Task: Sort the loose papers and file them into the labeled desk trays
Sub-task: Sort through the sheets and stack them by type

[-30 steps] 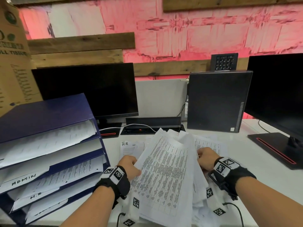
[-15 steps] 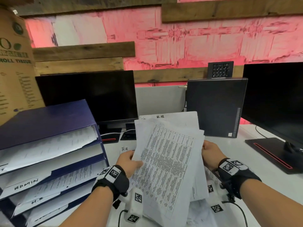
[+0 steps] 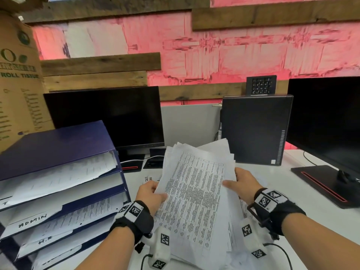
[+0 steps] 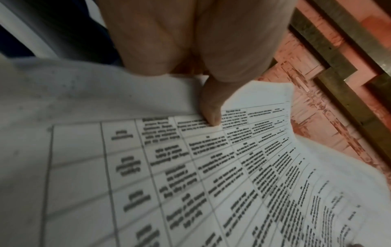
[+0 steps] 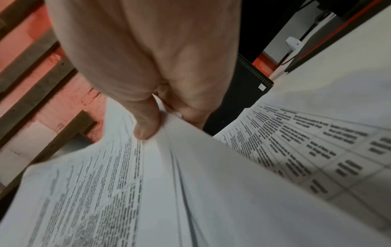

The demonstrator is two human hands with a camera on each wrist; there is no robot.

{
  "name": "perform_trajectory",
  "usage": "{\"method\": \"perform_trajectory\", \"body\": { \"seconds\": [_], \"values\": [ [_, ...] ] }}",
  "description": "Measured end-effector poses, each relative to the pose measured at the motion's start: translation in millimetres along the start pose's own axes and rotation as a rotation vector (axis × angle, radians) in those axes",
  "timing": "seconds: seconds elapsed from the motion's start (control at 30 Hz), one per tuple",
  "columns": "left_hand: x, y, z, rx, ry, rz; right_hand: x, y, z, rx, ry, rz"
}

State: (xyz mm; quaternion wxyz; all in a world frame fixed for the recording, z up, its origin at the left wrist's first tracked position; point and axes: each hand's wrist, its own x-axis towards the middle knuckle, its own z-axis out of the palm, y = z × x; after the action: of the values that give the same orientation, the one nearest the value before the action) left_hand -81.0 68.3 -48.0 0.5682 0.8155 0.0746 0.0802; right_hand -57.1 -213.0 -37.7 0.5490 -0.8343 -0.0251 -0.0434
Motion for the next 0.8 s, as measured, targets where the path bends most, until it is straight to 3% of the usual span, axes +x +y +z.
{"method": "perform_trajectory", "body": {
  "seconds": [0.37,0.8],
  "values": [
    [12,12,-16,-0.190,0.012,0.086,1,-29,-1,0.326,-0.009,-0.095],
    [8,12,-9,-0.279,0.047,0.059,7,-12,-1,0.200,-0.053,-0.035]
  ]
}}
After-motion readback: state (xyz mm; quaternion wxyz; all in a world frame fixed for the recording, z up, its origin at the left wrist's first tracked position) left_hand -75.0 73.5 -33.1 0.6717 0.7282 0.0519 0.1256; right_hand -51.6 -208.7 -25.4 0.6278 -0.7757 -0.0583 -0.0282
